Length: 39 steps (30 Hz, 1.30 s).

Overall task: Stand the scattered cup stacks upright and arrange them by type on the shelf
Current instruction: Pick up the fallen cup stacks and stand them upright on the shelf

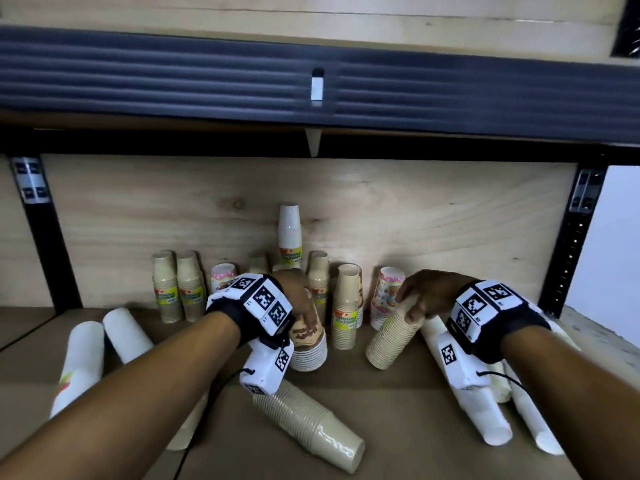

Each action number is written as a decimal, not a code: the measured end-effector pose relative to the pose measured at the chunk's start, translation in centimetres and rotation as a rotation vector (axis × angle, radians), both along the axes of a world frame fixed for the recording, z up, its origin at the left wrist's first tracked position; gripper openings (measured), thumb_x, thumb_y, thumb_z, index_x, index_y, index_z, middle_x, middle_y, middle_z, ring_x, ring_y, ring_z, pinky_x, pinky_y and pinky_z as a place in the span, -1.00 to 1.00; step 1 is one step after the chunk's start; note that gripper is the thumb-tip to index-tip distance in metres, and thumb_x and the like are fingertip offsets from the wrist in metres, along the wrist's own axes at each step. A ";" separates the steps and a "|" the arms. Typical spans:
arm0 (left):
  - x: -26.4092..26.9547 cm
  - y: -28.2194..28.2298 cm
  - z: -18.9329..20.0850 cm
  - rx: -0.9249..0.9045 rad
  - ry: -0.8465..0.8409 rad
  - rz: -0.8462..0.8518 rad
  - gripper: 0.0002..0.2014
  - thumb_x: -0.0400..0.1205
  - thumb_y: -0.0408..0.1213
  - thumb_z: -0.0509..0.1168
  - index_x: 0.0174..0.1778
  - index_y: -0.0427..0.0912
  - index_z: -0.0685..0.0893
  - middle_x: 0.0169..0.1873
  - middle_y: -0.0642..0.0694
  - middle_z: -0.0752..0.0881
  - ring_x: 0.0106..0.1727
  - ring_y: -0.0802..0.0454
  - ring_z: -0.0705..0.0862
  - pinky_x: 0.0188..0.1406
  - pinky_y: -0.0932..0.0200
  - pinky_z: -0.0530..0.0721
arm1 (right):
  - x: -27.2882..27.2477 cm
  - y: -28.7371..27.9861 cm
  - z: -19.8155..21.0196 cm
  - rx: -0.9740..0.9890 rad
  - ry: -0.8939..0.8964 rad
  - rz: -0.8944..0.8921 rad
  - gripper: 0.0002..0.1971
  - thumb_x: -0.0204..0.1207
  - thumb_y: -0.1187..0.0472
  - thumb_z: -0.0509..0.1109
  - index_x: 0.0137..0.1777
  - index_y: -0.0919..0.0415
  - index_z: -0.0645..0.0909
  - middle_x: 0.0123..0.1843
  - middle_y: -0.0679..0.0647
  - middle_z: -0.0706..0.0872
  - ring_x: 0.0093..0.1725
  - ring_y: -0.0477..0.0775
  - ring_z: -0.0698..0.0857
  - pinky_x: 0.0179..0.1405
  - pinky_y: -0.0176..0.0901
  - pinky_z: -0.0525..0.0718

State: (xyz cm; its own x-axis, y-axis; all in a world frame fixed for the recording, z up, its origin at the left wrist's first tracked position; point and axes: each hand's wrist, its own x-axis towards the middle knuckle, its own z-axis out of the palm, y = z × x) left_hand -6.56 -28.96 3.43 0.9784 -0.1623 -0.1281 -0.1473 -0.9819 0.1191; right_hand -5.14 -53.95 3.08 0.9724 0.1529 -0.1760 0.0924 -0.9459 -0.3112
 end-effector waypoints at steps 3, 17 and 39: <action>1.0 0.8 0.6 -0.002 0.033 -0.011 -0.48 0.46 -0.13 0.54 0.30 -0.22 0.66 0.20 -0.09 0.67 0.09 0.03 0.62 -0.24 0.29 0.63 | 1.0 0.9 0.2 0.006 -0.046 0.036 -0.65 0.46 0.38 0.49 0.26 0.23 0.68 -0.04 -0.07 0.62 -0.11 -0.16 0.59 -0.18 -0.45 0.54; 2.2 2.0 -1.1 -0.038 0.012 -0.084 -0.39 0.42 -0.24 0.56 0.40 -0.04 0.55 0.42 -0.08 0.52 0.36 -0.06 0.54 0.01 0.24 0.58 | 2.4 2.2 -1.1 0.185 -0.077 0.095 -0.77 0.47 0.53 0.39 0.07 0.32 0.52 -0.16 0.06 0.54 -0.07 0.03 0.54 -0.35 -0.55 0.55; 2.5 0.7 -2.4 -0.191 -0.059 -0.117 -0.27 0.35 -0.09 0.61 0.43 0.01 0.48 0.38 -0.02 0.56 0.36 -0.01 0.53 0.31 0.11 0.57 | 3.3 0.4 -1.2 0.175 -0.157 0.023 -0.40 0.37 0.29 0.57 0.41 0.11 0.47 0.40 -0.06 0.58 0.31 0.02 0.61 0.31 -0.03 0.64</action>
State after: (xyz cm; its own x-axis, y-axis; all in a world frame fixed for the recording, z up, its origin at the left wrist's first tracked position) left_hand -4.03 -28.25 1.02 0.9564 -0.2907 -0.0271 -0.2709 -0.9181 0.2894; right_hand -1.85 -53.54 1.89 0.9817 0.1901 0.0080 0.1733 -0.8759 -0.4504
